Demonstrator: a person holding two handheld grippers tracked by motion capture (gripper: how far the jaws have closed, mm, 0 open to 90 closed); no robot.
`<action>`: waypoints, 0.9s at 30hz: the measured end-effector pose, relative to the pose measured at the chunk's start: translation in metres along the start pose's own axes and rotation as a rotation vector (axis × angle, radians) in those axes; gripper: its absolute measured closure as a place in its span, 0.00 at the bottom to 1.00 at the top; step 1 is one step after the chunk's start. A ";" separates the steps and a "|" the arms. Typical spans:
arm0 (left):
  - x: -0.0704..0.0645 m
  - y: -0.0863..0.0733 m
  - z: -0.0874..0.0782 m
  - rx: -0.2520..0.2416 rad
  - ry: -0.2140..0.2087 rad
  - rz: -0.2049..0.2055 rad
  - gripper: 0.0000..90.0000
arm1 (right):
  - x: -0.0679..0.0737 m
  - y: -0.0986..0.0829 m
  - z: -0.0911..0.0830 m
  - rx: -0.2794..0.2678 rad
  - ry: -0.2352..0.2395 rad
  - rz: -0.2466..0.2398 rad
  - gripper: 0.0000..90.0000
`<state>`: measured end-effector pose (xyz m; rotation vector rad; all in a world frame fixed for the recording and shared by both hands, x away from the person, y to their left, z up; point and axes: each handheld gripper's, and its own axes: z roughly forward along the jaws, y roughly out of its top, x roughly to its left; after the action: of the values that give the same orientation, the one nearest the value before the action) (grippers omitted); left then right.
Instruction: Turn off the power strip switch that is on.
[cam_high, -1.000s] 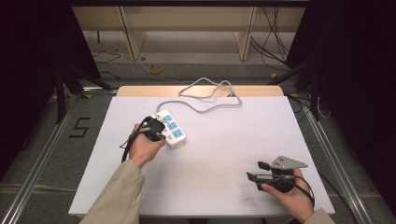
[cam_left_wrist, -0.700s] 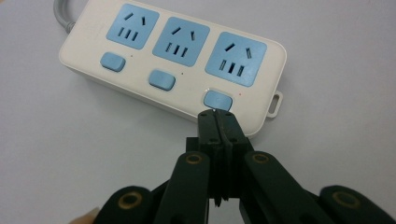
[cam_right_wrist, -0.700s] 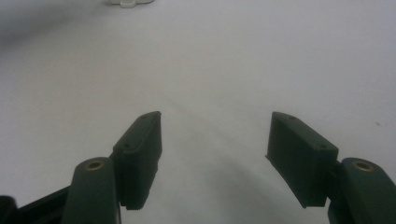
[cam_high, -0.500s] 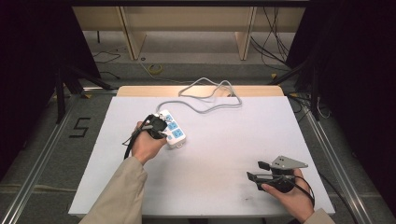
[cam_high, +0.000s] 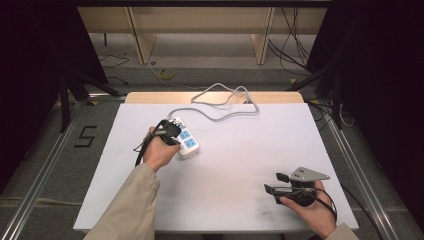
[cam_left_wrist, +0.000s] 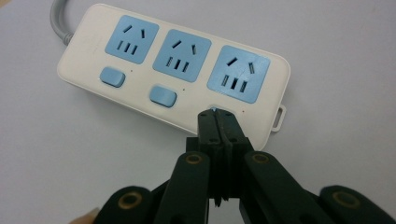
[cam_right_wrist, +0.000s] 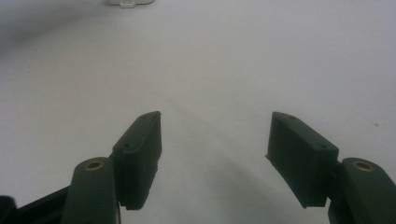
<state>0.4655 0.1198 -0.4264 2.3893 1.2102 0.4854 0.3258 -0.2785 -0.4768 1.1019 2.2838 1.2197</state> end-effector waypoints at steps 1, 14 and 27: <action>0.000 0.000 0.000 0.000 0.000 0.000 1.00 | 0.000 0.000 0.000 0.000 0.000 0.000 0.40; 0.000 0.007 0.005 0.016 -0.007 0.000 1.00 | 0.000 0.000 0.000 0.000 0.002 0.001 0.40; 0.001 0.012 0.011 0.033 -0.014 -0.002 1.00 | 0.000 0.000 0.000 0.000 0.002 0.001 0.40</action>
<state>0.4793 0.1122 -0.4292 2.4148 1.2244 0.4509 0.3262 -0.2785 -0.4770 1.1026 2.2848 1.2224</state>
